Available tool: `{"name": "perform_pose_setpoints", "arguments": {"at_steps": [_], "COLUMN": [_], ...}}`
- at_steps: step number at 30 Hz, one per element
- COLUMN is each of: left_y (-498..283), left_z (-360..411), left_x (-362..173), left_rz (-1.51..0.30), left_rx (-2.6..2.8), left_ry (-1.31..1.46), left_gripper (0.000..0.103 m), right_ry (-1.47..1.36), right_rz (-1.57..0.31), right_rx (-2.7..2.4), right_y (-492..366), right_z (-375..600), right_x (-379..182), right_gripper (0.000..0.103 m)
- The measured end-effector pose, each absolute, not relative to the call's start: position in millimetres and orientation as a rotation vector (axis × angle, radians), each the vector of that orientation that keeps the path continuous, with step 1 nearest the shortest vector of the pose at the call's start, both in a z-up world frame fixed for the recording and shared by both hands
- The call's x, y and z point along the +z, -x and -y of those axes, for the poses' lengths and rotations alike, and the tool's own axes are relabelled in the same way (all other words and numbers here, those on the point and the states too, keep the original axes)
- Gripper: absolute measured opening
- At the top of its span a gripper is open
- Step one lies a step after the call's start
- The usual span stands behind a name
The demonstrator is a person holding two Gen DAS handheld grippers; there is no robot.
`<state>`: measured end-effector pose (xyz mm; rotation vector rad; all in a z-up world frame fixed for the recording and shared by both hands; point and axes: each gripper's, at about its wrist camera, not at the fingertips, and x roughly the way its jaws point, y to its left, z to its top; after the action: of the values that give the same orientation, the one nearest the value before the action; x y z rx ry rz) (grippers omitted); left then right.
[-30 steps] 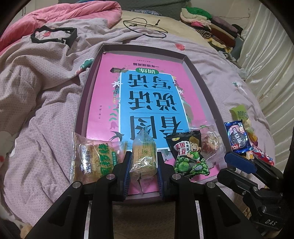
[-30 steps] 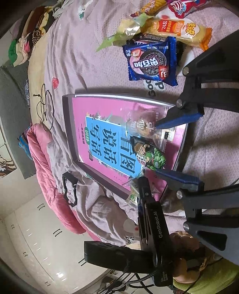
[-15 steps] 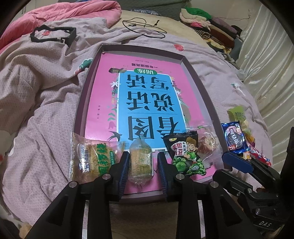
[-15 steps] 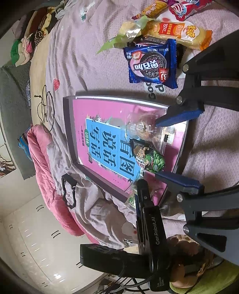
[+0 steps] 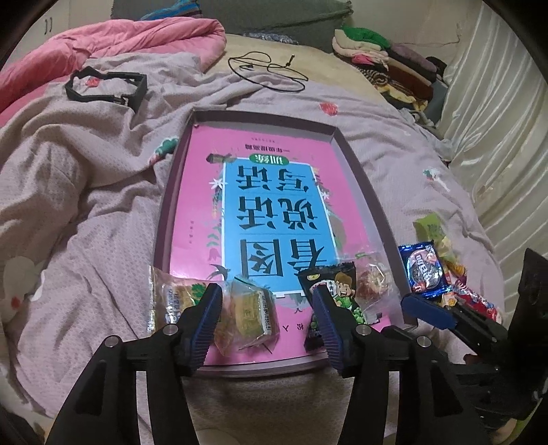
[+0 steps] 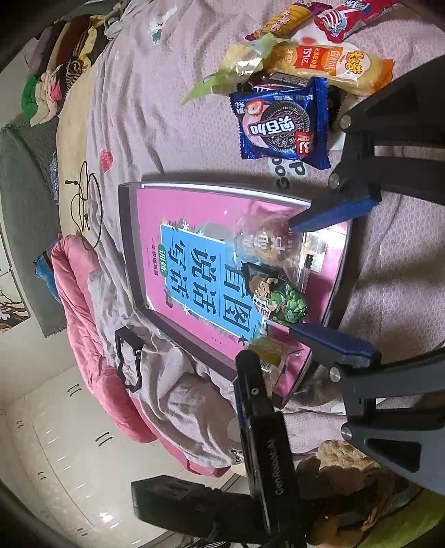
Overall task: Organize snacks
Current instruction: 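Open the right tool to drop the pea bag while the left tool releases its cracker bag, then move both open tools from the tray toward the loose snack pile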
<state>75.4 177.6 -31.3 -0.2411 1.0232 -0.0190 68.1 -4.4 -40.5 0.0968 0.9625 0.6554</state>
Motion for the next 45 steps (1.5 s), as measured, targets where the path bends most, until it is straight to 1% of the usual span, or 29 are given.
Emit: {"name": "perform_pose_setpoints", "arguments": {"at_steps": [7, 9, 12, 25, 37, 45], "left_y": [-73.2, -72.4, -71.4, -70.4, -64.4, -59.6], "left_z": [-180.2, -180.1, -180.1, -170.2, -146.8, -128.7], "left_x": [-21.7, -18.8, -14.2, 1.1, 19.1, 25.7], "left_rz": [-0.988, -0.978, -0.965, -0.944, -0.921, -0.921], "left_rx": [-0.014, -0.014, -0.008, -0.009, -0.006, -0.031], "left_ry": [0.251, 0.254, 0.253, 0.231, 0.193, 0.179], "left_gripper": [0.067, 0.072, 0.075, 0.075, 0.076, 0.077], "right_ry": [-0.095, -0.094, -0.096, -0.057, -0.091, -0.104], "right_rz": [-0.956, -0.95, -0.94, -0.864, -0.825, -0.792], "right_rx": [0.654, 0.652, 0.646, 0.604, 0.59, 0.563], "right_y": [-68.1, -67.7, -66.9, -62.3, -55.4, -51.0], "right_z": [3.5, 3.8, 4.9, 16.7, 37.5, 50.6], "right_x": [-39.5, -38.0, -35.6, -18.8, -4.8, 5.9], "right_gripper": [0.057, 0.057, 0.061, 0.066, 0.068, 0.073]}}
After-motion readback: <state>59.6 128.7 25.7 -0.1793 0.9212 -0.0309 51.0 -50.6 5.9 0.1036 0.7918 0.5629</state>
